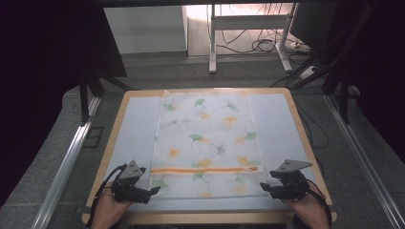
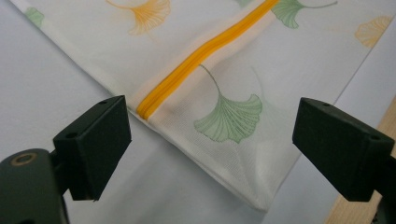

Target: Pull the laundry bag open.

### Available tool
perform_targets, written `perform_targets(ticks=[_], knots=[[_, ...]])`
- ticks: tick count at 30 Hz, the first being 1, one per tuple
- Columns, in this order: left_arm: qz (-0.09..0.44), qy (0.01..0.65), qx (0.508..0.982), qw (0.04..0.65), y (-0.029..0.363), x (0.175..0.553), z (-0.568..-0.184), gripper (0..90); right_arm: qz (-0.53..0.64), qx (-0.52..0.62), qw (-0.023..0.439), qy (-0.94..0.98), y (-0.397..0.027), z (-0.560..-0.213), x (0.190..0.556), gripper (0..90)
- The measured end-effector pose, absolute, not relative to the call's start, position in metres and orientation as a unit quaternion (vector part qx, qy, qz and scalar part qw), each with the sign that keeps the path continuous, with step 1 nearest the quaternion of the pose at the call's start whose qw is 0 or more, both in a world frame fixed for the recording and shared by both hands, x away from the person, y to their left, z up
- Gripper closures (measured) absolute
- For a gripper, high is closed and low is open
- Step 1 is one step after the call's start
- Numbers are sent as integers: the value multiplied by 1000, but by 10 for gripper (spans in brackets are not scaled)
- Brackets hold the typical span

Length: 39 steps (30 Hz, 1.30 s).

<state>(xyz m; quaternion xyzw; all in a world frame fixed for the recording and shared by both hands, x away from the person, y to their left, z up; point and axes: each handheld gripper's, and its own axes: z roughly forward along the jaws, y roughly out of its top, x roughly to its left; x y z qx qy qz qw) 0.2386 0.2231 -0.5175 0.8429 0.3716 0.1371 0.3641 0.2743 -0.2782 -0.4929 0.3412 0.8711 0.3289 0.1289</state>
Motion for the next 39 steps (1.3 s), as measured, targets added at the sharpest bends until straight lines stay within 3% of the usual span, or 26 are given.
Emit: perform_targets(ticks=[9,22,32,39], knots=[[160,369,835,374,227,242,-518,42,346,333,134,867,-282,-492,280,297],[154,368,827,397,222,248,-517,31,373,317,131,862,-286,-493,288,206],[153,368,832,386,210,257,-516,31,376,281,129,873,-283,-499,299,86],[155,367,831,388,207,261,-514,36,375,259,121,882,-279,-504,309,68]])
